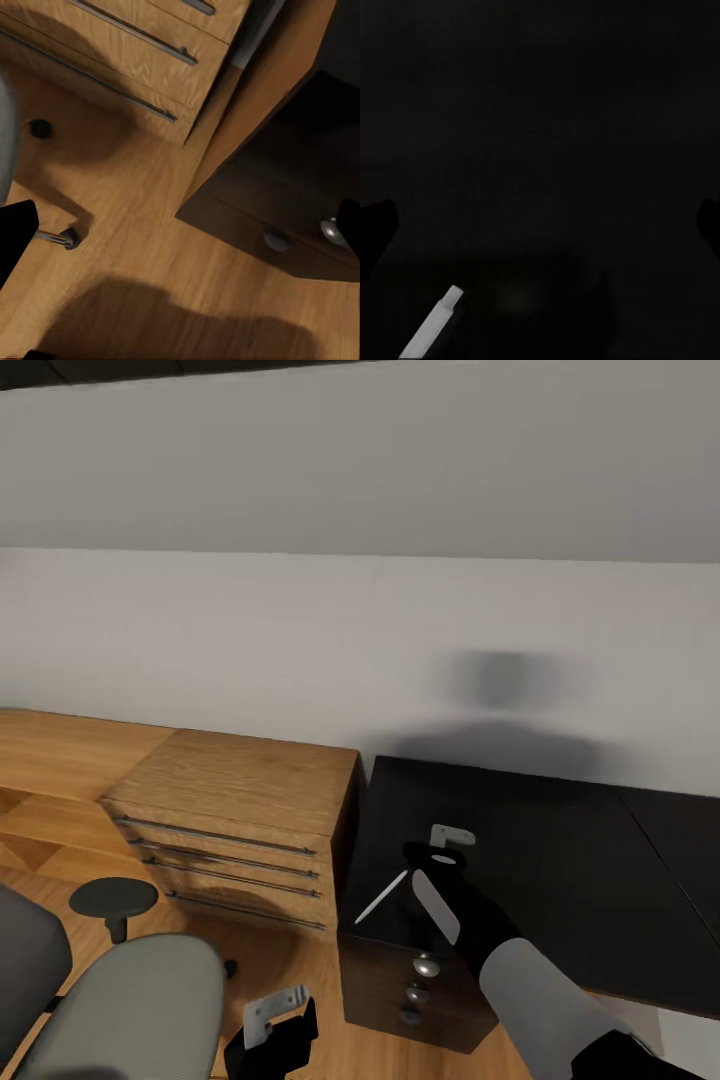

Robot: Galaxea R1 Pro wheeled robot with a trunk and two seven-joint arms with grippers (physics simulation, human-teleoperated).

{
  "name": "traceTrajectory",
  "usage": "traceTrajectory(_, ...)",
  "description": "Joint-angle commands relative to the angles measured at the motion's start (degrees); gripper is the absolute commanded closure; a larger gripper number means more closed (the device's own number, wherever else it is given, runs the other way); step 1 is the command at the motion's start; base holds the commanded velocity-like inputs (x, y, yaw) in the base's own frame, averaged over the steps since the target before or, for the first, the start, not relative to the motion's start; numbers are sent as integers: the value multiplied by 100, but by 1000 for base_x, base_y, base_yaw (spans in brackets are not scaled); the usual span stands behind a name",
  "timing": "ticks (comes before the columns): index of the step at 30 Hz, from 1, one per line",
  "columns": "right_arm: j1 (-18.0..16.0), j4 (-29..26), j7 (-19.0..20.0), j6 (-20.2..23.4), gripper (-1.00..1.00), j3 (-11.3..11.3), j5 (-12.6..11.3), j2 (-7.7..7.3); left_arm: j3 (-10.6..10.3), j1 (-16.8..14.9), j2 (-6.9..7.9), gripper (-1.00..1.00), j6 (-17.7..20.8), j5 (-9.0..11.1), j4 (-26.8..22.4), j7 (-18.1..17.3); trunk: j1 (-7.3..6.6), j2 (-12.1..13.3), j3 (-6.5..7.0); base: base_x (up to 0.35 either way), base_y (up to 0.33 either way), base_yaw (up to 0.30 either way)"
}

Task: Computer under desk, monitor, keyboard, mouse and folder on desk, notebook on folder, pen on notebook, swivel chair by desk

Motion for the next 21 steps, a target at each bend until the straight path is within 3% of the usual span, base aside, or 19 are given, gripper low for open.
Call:
traceTrajectory(1,-4,-8,-42,27,-100,23,-31,-6,-7,-1,-3,-100,16,36,-14,65,1,-5,-10,0,0,237)
traceTrajectory(11,-4,0,-41,27,-100,11,-21,-16,-49,-1,-27,-100,5,58,-45,510,1,-5,-47,0,0,220)
traceTrajectory(21,-4,130,-27,46,-100,10,-12,-30,-49,-1,-33,-100,4,62,-89,572,45,-85,-88,0,0,27)
